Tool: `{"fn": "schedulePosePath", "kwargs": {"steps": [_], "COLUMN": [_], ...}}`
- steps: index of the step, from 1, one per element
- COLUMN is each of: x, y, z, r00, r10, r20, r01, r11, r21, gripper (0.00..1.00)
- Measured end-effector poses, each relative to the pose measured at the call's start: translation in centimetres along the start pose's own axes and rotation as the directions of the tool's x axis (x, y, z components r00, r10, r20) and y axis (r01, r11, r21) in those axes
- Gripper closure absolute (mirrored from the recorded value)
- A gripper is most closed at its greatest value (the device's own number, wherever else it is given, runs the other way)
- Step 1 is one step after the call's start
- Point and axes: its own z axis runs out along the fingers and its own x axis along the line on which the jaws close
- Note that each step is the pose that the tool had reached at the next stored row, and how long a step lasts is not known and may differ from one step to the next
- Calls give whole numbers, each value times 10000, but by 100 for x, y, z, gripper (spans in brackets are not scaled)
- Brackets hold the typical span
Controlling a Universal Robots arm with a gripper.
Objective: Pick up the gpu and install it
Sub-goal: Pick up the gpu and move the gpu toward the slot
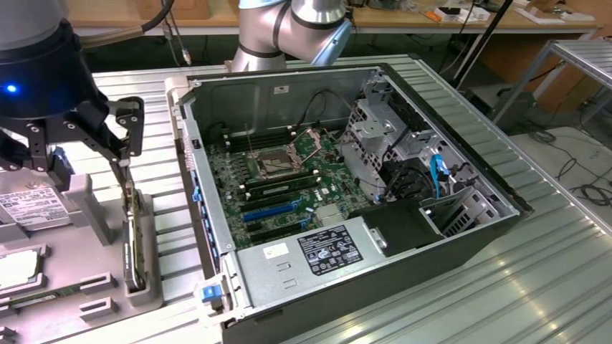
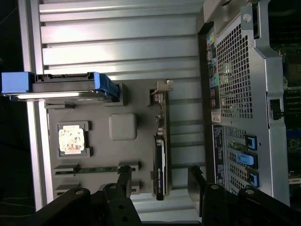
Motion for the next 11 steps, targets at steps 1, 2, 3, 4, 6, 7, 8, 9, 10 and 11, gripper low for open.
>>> {"fn": "schedulePosePath", "kwargs": {"steps": [1,2,3,4,6,7,8,9,10,11], "x": [1,2,3,5,7,8,9,11,12,14], "y": [-2,-4,-6,-8,-11,-13,-14,-16,-17,-19], "z": [1,3,3,6,8,10,11,13,14,16], "r00": [10000,10000,10000,10000,10000,10000,10000,10000,10000,10000], "r10": [0,0,0,0,0,0,-1,0,-1,-1], "r20": [0,-1,-1,0,0,0,-1,0,0,0], "r01": [0,0,0,0,0,0,1,0,1,1], "r11": [10000,10000,10000,10000,10000,10000,10000,10000,10000,10000], "r21": [0,1,1,2,5,6,7,8,10,11], "gripper": [40,40,40,40,40,40,40,40,40,40]}}
